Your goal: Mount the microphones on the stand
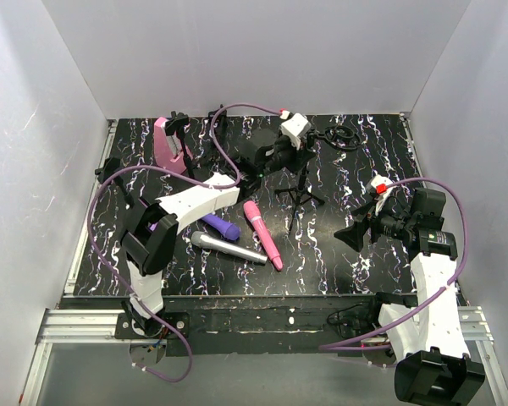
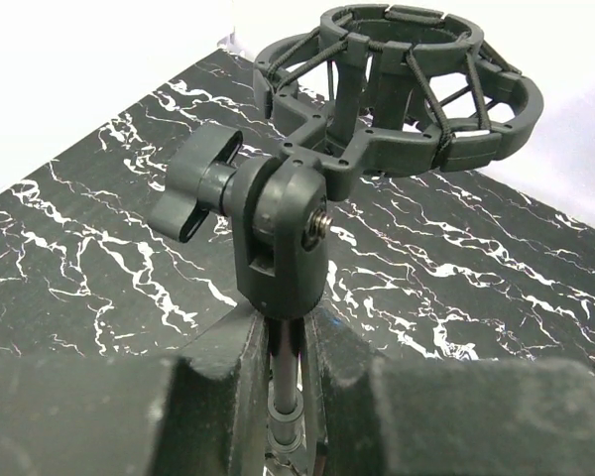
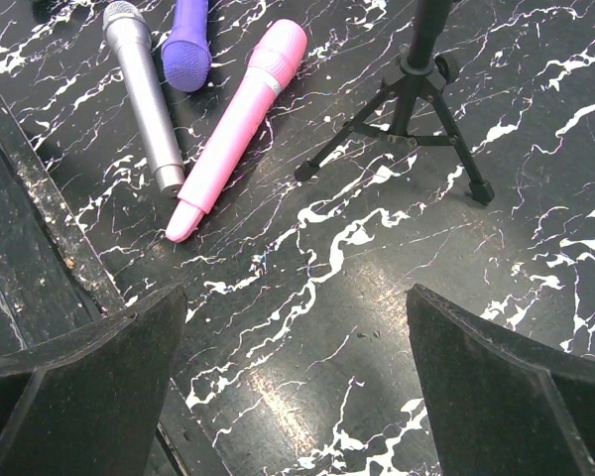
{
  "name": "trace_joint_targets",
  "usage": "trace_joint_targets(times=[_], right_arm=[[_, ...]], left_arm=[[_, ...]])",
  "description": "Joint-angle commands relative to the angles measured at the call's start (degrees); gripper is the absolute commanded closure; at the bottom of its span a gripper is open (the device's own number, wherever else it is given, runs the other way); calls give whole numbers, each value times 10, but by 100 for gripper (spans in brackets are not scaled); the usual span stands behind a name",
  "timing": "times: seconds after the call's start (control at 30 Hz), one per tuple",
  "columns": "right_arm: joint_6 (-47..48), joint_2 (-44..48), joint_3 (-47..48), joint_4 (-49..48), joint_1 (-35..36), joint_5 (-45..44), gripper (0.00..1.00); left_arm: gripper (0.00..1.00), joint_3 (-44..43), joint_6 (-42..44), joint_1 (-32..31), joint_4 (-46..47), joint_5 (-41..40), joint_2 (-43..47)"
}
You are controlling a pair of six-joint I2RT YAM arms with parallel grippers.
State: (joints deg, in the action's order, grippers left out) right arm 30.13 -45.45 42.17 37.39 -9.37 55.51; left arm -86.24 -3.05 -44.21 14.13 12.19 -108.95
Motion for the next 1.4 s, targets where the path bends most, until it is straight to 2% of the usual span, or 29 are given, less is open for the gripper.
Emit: trace_joint_targets(times=[0.0, 0.1, 0.13, 0.2, 0.3, 0.43, 0.77, 1.03, 1.2, 1.37], right_arm=[[7, 2, 1, -6, -2, 5, 2], [8, -2, 1, -4, -2, 4, 2], [9, -3, 1, -3, -2, 4, 2], [10, -3, 1, -3, -2, 2, 2], [10, -4, 0, -4, -3, 2, 2], [13, -4, -1, -4, -3, 0, 2], [19, -3, -1, -1, -7, -7, 2], [23, -24, 4, 5, -21, 6, 2], [24, -10, -3, 3, -25, 1, 2], [25, -10, -2, 4, -25, 7, 2]], left_arm=[[82, 55, 7, 7, -4, -22, 50], [56, 79, 4, 7, -16, -25, 74], [44, 84, 2, 7, -22, -28, 83], [31, 94, -4, 7, -32, -37, 102], [22, 101, -5, 7, -60, -62, 133], [3, 128, -11, 6, -92, -82, 194], [2, 278, -128, 10, -194, -182, 384], [2, 388, -329, 14, -248, -240, 498], [2, 400, -448, 15, -341, -299, 503], [2, 362, -512, 15, -441, -368, 456]])
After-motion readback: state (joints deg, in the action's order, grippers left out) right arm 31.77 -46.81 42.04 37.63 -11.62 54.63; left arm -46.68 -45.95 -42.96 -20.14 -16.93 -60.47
